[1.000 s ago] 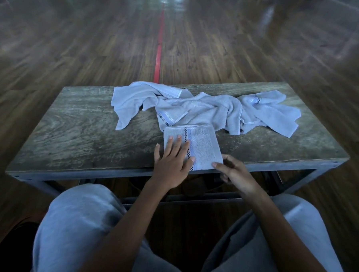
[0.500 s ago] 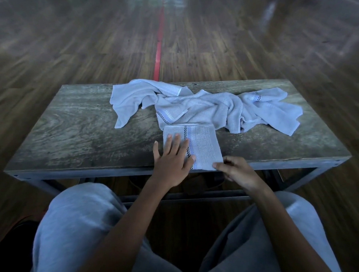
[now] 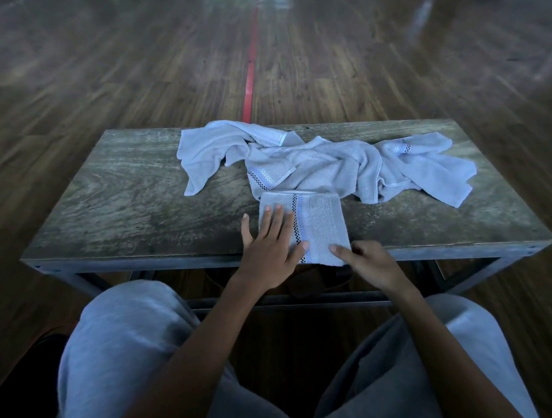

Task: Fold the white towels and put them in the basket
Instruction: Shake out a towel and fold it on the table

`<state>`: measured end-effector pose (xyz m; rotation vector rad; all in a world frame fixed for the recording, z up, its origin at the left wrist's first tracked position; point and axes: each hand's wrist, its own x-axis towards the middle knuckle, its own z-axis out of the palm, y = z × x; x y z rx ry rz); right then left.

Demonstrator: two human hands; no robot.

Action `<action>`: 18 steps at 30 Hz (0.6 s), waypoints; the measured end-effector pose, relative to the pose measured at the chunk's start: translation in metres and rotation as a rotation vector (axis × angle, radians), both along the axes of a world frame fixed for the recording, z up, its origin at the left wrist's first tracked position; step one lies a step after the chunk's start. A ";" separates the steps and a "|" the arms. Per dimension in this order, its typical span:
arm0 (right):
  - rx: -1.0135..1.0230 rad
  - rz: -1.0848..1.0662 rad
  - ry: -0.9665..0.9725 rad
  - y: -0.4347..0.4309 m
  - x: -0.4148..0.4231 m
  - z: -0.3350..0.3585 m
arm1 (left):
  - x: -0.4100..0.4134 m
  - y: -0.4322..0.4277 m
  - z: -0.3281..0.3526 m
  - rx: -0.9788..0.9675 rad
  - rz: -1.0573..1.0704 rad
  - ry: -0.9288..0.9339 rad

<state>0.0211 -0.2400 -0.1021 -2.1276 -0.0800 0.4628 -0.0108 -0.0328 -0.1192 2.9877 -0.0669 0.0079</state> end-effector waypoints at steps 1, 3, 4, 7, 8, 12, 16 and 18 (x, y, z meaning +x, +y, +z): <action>-0.092 -0.044 -0.085 0.001 -0.001 -0.001 | -0.001 0.002 0.000 0.000 0.002 -0.002; -0.284 -0.201 -0.278 0.002 -0.002 0.001 | -0.001 0.006 0.001 -0.034 0.016 0.012; -0.325 -0.282 -0.374 0.002 -0.002 0.004 | -0.001 0.007 0.002 -0.062 0.026 0.018; -0.275 -0.305 -0.690 0.012 0.003 0.014 | 0.001 0.008 0.004 -0.139 0.065 -0.002; -0.304 -0.218 -0.764 0.018 0.007 0.015 | 0.003 0.008 0.004 -0.152 0.072 -0.005; -0.543 0.269 -0.662 0.039 0.024 -0.004 | 0.004 0.008 -0.002 -0.130 0.080 0.021; -0.600 0.263 -0.437 0.035 0.041 -0.021 | 0.005 0.013 -0.005 -0.166 0.150 0.045; -0.577 0.179 -0.349 0.028 0.042 -0.024 | 0.006 0.016 -0.005 -0.217 0.176 0.083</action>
